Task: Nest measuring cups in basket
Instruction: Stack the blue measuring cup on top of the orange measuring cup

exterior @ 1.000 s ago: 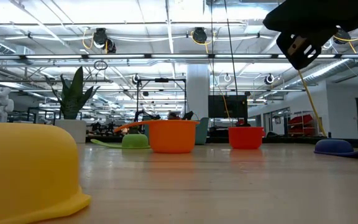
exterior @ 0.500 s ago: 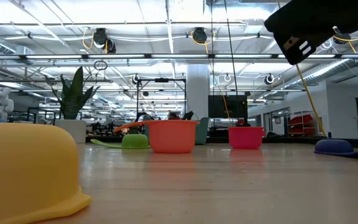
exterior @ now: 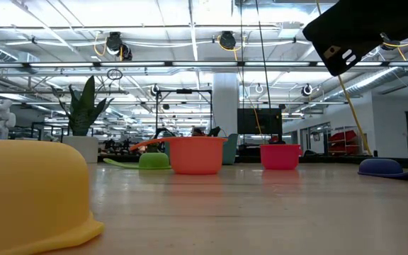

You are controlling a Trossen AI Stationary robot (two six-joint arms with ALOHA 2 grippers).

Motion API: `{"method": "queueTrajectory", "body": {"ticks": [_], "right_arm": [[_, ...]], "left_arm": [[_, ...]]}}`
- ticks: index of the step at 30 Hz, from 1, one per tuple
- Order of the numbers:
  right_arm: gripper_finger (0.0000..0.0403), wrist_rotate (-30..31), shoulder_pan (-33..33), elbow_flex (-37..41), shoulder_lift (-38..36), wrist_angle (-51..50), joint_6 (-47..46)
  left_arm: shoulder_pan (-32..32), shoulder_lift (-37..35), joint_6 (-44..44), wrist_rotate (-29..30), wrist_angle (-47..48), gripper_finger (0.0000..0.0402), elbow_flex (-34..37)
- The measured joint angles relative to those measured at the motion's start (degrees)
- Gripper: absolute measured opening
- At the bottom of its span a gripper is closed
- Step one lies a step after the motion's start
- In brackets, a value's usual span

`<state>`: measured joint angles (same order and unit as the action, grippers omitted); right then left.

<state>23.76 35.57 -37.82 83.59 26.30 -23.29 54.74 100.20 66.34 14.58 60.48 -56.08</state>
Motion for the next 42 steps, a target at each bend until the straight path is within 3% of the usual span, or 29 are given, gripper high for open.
{"method": "queueTrajectory", "body": {"ticks": [5, 22, 34, 42], "right_arm": [[0.0000, 0.00, 0.13, 0.00, 0.00, 0.00, -0.02], [0.0000, -0.03, 0.15, 0.00, 0.00, 0.00, 0.15], [0.0000, 0.25, 0.02, 0.00, 0.00, 0.00, 0.92], [0.0000, 0.32, 0.02, 0.00, 0.00, 0.00, 1.73]], "left_arm": [[0.44, 0.00, 0.15, -1.13, -0.70, 0.0195, 0.71], [2.99, -0.13, 1.49, -0.91, -4.37, 0.0008, 2.91], [2.93, 0.04, 0.10, 0.85, -3.27, 0.0002, 3.13], [2.84, 0.04, 7.17, 0.52, -3.33, 0.0020, 1.01]]}}
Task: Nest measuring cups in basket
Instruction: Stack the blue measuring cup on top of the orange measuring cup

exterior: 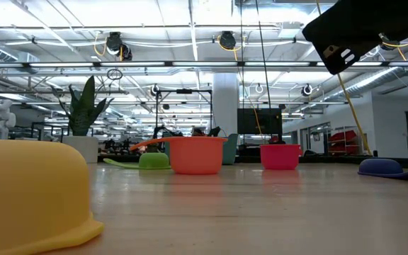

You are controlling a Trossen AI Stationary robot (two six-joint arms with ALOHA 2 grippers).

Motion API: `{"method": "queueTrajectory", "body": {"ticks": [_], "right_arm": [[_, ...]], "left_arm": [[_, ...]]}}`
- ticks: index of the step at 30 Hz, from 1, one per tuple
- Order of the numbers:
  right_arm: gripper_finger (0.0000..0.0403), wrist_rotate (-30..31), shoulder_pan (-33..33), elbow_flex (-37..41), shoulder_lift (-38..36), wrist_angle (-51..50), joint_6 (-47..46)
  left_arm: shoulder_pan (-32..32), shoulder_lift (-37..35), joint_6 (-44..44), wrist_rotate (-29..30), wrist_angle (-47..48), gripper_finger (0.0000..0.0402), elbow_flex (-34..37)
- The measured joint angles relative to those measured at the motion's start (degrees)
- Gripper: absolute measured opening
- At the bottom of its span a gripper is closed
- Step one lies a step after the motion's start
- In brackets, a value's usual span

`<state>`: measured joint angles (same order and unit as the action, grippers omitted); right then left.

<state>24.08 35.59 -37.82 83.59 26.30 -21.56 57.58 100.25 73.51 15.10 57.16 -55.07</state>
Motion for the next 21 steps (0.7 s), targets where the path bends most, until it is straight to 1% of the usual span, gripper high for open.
{"method": "queueTrajectory", "body": {"ticks": [3, 6, 9, 16, 19, 21], "right_arm": [[0.0000, 0.08, 0.00, 0.00, 0.00, -0.02, 0.41], [0.0000, 0.09, -0.01, 0.00, 0.00, -0.03, 0.42], [0.0000, 0.04, -0.02, 0.00, 0.00, -0.04, 0.37], [0.0000, -0.09, 0.00, 0.02, -0.02, -0.21, -0.07], [0.0000, -0.09, 0.00, 0.02, -0.02, -0.41, -0.13], [0.0000, -0.09, 0.01, 0.04, -0.02, -0.61, -0.18]], "left_arm": [[0.02, 0.00, 0.18, 0.76, 2.62, 0.0038, -2.81], [-0.46, -0.02, 0.47, 3.66, 2.83, 0.0064, -4.30], [-0.71, -0.02, 1.97, 7.99, 0.61, 0.0105, -3.66], [-1.39, 5.08, 2.73, 10.70, -0.12, 0.0208, -2.63], [-1.21, 6.90, 3.39, 11.92, 0.15, 0.0234, -2.95], [-1.18, 7.87, 4.20, 12.15, 0.45, 0.0243, -2.93]]}}
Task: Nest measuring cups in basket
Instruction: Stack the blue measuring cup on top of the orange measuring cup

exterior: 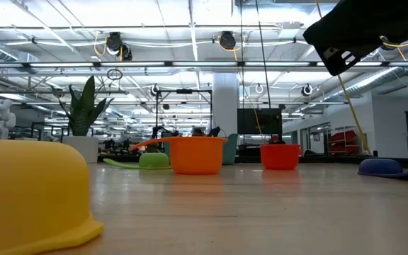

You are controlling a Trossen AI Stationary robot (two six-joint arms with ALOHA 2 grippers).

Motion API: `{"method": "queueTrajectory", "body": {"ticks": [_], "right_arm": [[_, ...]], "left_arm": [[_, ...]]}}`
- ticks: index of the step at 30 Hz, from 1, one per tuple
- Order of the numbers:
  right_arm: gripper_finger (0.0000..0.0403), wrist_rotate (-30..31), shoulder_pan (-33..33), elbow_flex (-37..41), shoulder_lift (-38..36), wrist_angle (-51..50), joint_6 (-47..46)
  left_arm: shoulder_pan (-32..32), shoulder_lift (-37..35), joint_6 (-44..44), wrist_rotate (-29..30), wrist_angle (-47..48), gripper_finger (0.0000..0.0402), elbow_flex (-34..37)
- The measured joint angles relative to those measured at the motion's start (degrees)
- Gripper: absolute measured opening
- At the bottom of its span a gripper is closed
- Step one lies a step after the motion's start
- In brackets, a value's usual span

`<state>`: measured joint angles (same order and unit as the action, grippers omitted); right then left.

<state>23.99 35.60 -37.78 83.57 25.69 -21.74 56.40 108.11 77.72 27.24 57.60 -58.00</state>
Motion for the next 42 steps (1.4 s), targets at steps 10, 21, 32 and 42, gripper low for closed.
{"method": "queueTrajectory", "body": {"ticks": [10, 21, 32, 42], "right_arm": [[0.0000, -0.02, 0.00, 0.02, 0.00, -0.66, -0.02], [0.0000, -0.04, 0.02, 0.02, 0.00, -0.24, -0.06], [0.0000, -0.07, 0.02, 0.02, 0.00, -0.23, -0.72], [0.0000, -0.07, 0.04, 0.01, 0.00, -0.22, -1.15]], "left_arm": [[-0.05, 1.31, 2.84, 2.39, -0.69, 0.0180, 0.67], [-0.17, 1.44, 2.16, 1.31, -0.91, 0.0044, 1.14], [-0.20, -3.69, -1.71, -1.47, 6.12, 0.0004, -3.40], [0.97, -5.75, -5.58, -0.17, 4.86, 0.0001, -4.39]]}}
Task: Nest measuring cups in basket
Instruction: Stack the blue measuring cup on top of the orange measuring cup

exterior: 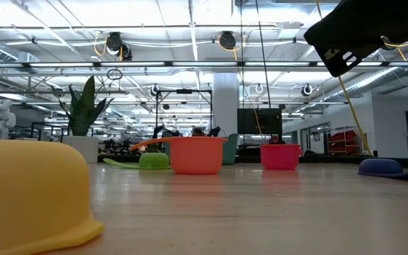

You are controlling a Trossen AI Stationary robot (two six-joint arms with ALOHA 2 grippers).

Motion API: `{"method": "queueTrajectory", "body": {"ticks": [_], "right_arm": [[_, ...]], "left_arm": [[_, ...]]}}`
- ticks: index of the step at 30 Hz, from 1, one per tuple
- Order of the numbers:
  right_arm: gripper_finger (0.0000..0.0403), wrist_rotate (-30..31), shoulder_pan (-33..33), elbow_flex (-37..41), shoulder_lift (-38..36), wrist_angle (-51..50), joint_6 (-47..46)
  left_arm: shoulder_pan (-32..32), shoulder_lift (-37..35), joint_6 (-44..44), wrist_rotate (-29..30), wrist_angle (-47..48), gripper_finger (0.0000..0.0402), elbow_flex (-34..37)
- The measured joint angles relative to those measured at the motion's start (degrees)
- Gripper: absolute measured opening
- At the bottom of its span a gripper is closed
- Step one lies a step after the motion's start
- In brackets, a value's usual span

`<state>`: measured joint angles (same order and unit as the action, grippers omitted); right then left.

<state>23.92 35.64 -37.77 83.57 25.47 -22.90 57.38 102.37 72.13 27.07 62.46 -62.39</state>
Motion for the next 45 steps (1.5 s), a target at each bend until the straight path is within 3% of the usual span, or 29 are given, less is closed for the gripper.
{"method": "queueTrajectory", "body": {"ticks": [14, 33, 38, 45], "right_arm": [[0.0000, 0.11, -0.02, -0.01, 0.00, 0.31, -0.44], [0.0000, 0.28, -0.02, -0.01, 0.00, 1.81, -0.44], [0.0000, 0.28, -0.02, -0.01, 0.00, 1.73, -0.44], [0.0000, 0.28, -0.02, -0.01, 0.00, 1.73, -0.44]], "left_arm": [[0.51, -0.11, -13.89, 4.13, -5.67, 0.0000, -6.02], [0.63, -0.13, -13.40, 4.20, -5.58, 0.0004, -6.30], [1.87, -0.20, -11.57, -1.95, -5.71, 0.0039, -6.30], [6.19, -0.05, -11.53, -4.62, -5.53, 0.0139, -4.80]]}}
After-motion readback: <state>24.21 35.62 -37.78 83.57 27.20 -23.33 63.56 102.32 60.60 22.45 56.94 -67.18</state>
